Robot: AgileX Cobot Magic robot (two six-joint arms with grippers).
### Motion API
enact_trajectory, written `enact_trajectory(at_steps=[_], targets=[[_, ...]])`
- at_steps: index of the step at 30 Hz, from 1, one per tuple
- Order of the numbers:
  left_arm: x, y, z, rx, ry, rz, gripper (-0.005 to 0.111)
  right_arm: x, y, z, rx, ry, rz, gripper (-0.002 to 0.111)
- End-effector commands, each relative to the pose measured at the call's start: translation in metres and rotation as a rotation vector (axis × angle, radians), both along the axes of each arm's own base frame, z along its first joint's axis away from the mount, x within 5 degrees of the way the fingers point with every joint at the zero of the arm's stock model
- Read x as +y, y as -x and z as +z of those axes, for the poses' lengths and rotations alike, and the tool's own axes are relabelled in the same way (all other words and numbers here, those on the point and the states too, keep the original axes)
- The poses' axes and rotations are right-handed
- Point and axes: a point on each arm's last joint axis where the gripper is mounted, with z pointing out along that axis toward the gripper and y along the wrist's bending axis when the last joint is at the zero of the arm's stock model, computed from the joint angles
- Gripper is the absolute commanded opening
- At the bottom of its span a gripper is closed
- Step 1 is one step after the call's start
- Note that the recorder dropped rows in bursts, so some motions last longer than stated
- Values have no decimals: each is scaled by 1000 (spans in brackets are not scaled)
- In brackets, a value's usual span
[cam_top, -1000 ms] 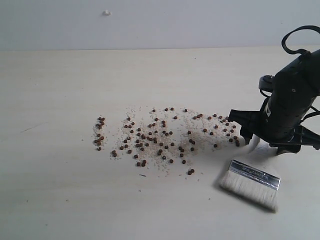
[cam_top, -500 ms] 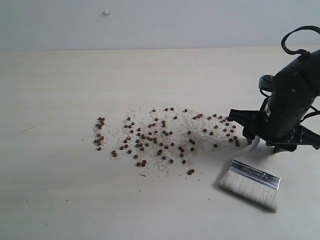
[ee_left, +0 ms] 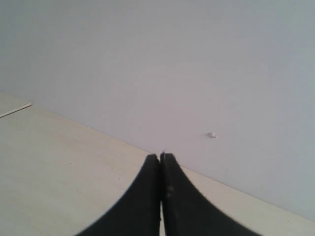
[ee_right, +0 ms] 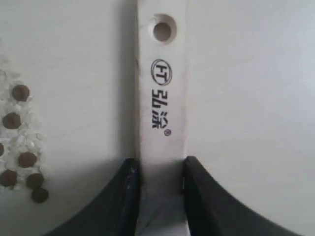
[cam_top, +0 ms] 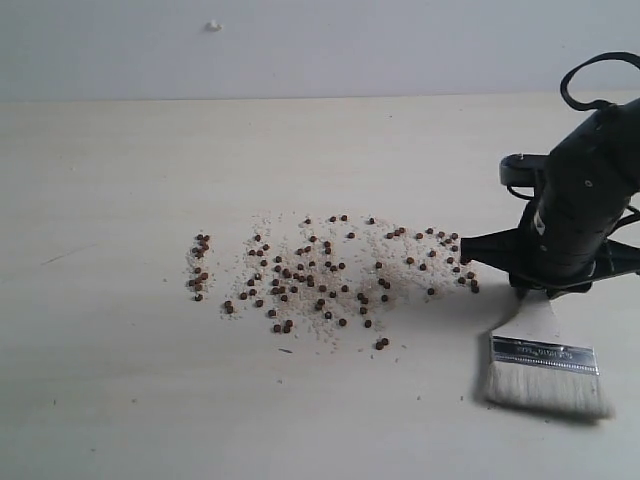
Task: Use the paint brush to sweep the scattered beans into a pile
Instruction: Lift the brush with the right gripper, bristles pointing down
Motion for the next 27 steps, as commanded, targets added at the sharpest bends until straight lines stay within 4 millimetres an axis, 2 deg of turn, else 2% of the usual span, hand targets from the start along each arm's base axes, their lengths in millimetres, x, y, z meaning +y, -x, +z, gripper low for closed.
enact_trajectory(at_steps=[1, 8, 16, 27], targets=[[0, 0, -1, -3, 3, -4, 0, -2, -1, 1, -9, 43, 68, 0], [0, 0, -1, -3, 3, -4, 0, -2, -3, 22, -82, 34, 93, 0], [0, 0, -1, -3, 3, -4, 0, -1, -1, 43, -126, 47, 235, 0], [0, 0, -1, -3, 3, -4, 0, 1, 12, 92, -239, 12, 383, 0]])
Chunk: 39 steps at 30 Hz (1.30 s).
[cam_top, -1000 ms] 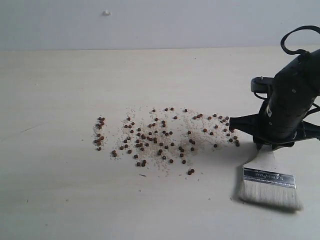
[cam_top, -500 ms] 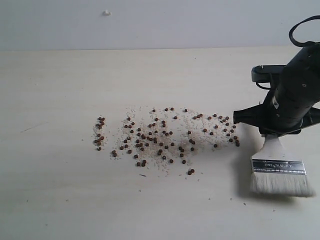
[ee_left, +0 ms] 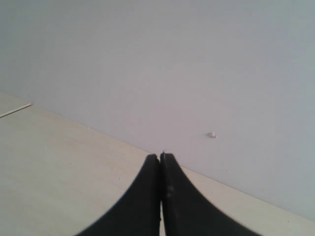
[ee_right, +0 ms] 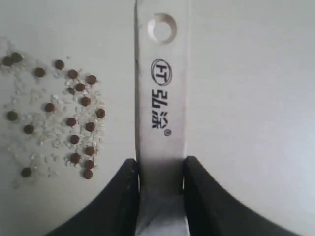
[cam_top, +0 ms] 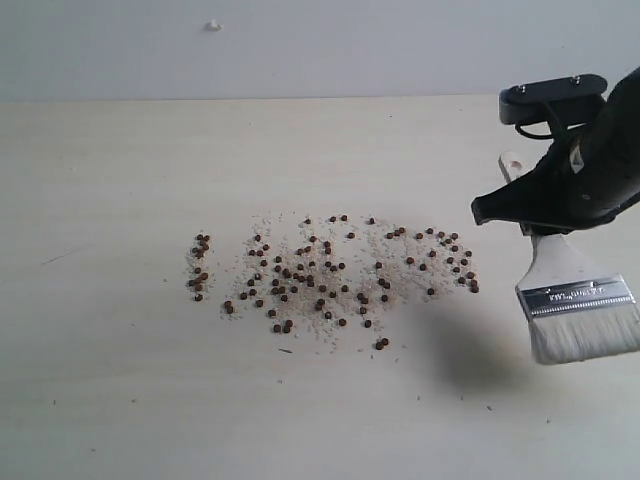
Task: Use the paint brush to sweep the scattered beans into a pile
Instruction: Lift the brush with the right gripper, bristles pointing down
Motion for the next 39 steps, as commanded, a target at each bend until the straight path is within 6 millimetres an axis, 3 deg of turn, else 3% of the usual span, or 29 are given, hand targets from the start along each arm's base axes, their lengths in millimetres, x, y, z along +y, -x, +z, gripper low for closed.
enact_trajectory(at_steps=[1, 13, 20, 39], targets=[[0, 0, -1, -3, 3, -4, 0, 0, 6, 22, -63, -17, 47, 0], [0, 0, -1, -3, 3, -4, 0, 0, 29, 56, -80, -53, 142, 0], [0, 0, -1, -3, 3, -4, 0, 3, 38, 58, -24, -93, 193, 0], [0, 0, -1, -3, 3, -4, 0, 7, 39, 77, -167, -152, 245, 0]])
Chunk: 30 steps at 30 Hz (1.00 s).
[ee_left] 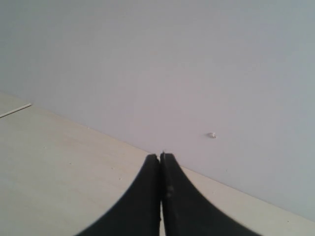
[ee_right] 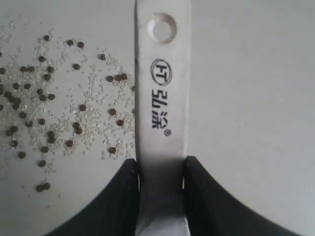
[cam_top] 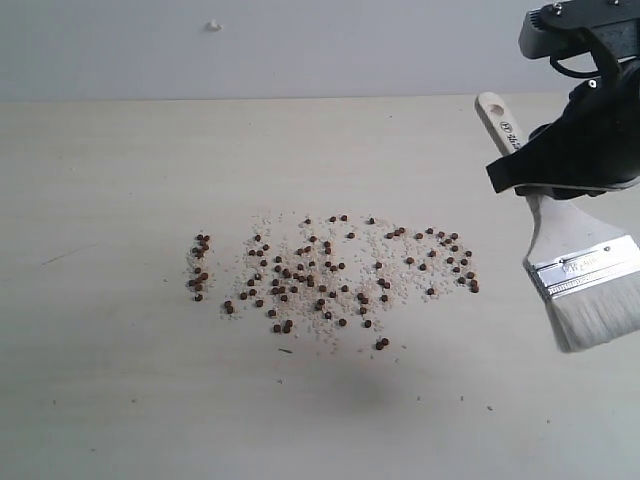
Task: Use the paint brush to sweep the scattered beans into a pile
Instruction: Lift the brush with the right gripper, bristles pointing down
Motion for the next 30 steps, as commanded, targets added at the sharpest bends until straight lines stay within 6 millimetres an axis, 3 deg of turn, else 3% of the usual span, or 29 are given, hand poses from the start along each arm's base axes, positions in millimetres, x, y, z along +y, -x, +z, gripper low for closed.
enact_trajectory(at_steps=[1, 30], targets=[[0, 0, -1, -3, 3, -4, 0, 1, 0, 8, -65, -25, 3, 0], [0, 0, -1, -3, 3, -4, 0, -5, 15, 36, -117, -46, -4, 0]])
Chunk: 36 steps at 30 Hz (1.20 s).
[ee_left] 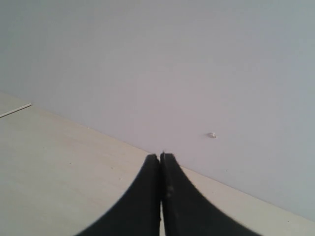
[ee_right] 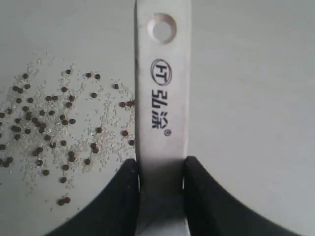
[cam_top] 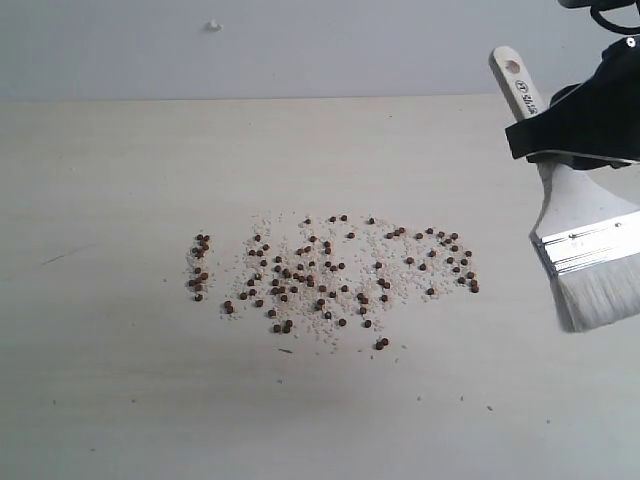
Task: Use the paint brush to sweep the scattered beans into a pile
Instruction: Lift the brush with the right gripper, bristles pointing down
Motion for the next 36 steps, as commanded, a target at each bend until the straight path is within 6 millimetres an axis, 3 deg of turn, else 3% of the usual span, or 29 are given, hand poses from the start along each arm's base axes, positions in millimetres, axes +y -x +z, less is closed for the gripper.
enact_trajectory(at_steps=[1, 3, 8, 14, 24, 28, 32, 36], targets=[[0, 0, -1, -3, 3, -4, 0, -2, 0, 9, -51, 0, -14, 0], [0, 0, -1, -3, 3, -4, 0, -3, 4, 12, -114, -42, -29, 0], [0, 0, -1, -3, 3, -4, 0, -4, 11, 2, -60, -32, -13, 0], [0, 0, -1, -3, 3, -4, 0, -9, 37, 6, -257, -187, -45, 0], [0, 0, -1, -3, 3, -4, 0, -26, 74, -23, -449, -261, -108, 0], [0, 0, -1, -3, 3, -4, 0, -30, 80, -15, -569, -299, -127, 0], [0, 0, -1, -3, 3, -4, 0, -29, 86, -20, -459, -293, -116, 0], [0, 0, -1, -3, 3, -4, 0, -26, 80, -18, -417, -272, -101, 0]])
